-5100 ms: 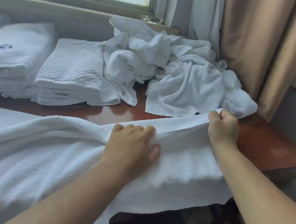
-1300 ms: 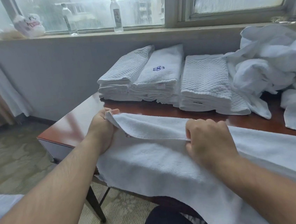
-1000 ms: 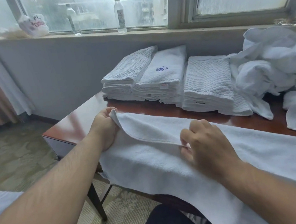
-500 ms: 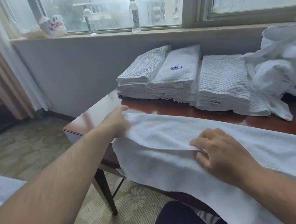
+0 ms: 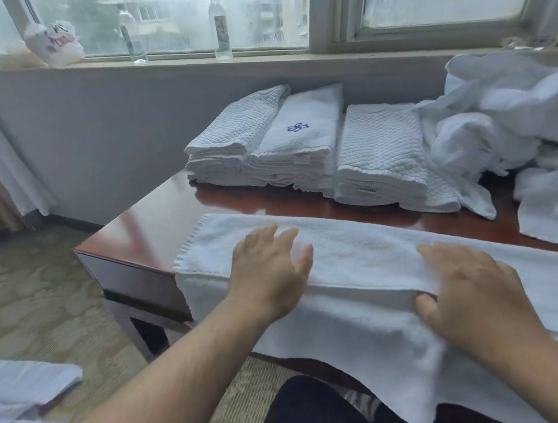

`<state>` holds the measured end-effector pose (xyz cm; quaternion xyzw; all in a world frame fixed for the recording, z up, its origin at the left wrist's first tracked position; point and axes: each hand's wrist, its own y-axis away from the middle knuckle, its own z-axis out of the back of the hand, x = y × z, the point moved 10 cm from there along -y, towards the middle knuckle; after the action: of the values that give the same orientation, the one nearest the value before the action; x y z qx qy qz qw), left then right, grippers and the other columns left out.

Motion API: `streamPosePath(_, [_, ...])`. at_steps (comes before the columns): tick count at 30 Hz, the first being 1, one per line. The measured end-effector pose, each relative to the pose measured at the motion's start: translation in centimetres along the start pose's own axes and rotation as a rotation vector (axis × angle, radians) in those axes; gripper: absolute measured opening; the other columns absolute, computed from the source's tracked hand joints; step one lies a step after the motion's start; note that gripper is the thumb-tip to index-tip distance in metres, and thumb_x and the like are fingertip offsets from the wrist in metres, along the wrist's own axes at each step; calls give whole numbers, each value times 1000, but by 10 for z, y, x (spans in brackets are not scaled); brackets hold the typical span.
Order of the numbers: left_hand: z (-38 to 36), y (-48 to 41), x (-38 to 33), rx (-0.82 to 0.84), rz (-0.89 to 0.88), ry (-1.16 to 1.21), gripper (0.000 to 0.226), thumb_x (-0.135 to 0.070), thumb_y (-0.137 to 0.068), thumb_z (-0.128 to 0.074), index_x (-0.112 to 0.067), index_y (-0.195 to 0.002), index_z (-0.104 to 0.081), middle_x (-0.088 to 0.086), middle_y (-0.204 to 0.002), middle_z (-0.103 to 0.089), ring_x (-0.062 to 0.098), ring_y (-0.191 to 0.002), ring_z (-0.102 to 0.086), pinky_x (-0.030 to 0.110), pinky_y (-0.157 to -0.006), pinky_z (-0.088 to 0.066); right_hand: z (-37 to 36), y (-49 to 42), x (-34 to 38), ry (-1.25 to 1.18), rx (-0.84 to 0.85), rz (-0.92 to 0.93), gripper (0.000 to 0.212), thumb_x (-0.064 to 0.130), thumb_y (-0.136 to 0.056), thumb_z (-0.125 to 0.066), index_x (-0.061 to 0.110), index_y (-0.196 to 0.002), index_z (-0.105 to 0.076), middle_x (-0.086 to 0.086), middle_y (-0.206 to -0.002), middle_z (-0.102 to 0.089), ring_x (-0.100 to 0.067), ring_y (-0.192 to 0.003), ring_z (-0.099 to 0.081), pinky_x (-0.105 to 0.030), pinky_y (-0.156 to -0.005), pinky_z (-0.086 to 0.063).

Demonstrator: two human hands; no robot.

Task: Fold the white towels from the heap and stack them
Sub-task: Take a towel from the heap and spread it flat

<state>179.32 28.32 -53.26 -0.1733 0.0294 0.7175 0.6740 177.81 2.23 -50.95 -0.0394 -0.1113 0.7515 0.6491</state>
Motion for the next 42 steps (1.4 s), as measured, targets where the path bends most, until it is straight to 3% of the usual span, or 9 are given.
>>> streamPosePath(4, [-21,-9,-5,118,-45,-55,75,-71,-90,-5,-39,-155,-23,0,-168,-13,22,-155,-7,50,-124,-7,-16,6,-53,-1,164,-110,77,57,-84,-42,31,-155,-29,4,-160,-34,-20,-146,-28,-43,-116,-25])
streamPosePath(8, [-21,-28,9,199,-111,-98,77,-75,-90,-3,-40,-157,-18,-4,-169,-7,17,-155,-2,48,-124,-5,-29,4,-51,-66,267,34,77,64,-88,-36,38,-159,-21,-2,-170,-12,-23,-156,-6,-44,-123,-11])
streamPosePath(14, [-11,-32,6,176,-85,-122,59,-57,-103,-16,-35,-158,-22,-1,-168,-13,18,-155,-5,45,-125,-6,-19,2,-43,-182,216,200,75,71,-87,-44,39,-154,-35,8,-167,-21,-12,-155,-7,-31,-123,-9])
streamPosePath(18, [-13,-1,-88,85,-312,32,58,-56,-102,-20,-34,-155,-30,-4,-165,-25,16,-152,-14,38,-124,-8,-15,12,-65,-131,201,167,96,88,-73,-27,36,-154,-37,9,-166,-23,-14,-156,-8,-34,-123,-11])
streamPosePath(21, [-28,15,-174,88,-477,74,62,-59,-98,-22,-33,-153,-34,-4,-163,-28,17,-150,-17,39,-123,-12,-20,23,-131,-93,242,-41,102,95,-73,-7,41,-159,-18,10,-169,-6,-18,-156,3,-43,-125,-3])
streamPosePath(24, [-53,15,-224,144,-508,25,59,-57,-102,-24,-31,-155,-29,1,-166,-21,20,-152,-13,41,-122,-10,-19,39,-216,-37,269,-284,95,88,-78,3,41,-160,-6,8,-170,6,-24,-156,10,-48,-124,2])
streamPosePath(30, [-84,14,-233,257,-547,-62,81,-77,-88,-3,-35,-157,-12,2,-169,0,20,-155,2,46,-125,-2,-14,55,-308,-12,294,-519,83,77,-87,-10,39,-160,-9,12,-170,7,-26,-157,6,-48,-124,-6])
streamPosePath(37, [-86,14,-233,273,-558,-78,85,-80,-85,-3,-37,-159,-7,1,-169,3,18,-155,5,45,-124,0,-9,49,-314,-4,222,-525,71,72,-95,-16,43,-159,-14,12,-170,-3,-29,-156,-5,-47,-122,-11])
streamPosePath(42, [-89,16,-234,339,-574,-136,93,-85,-82,-9,-34,-160,1,2,-169,9,19,-155,9,47,-124,2,-15,45,-323,-4,398,-515,58,56,-102,-14,47,-158,-5,17,-168,12,-27,-156,7,-54,-123,-3])
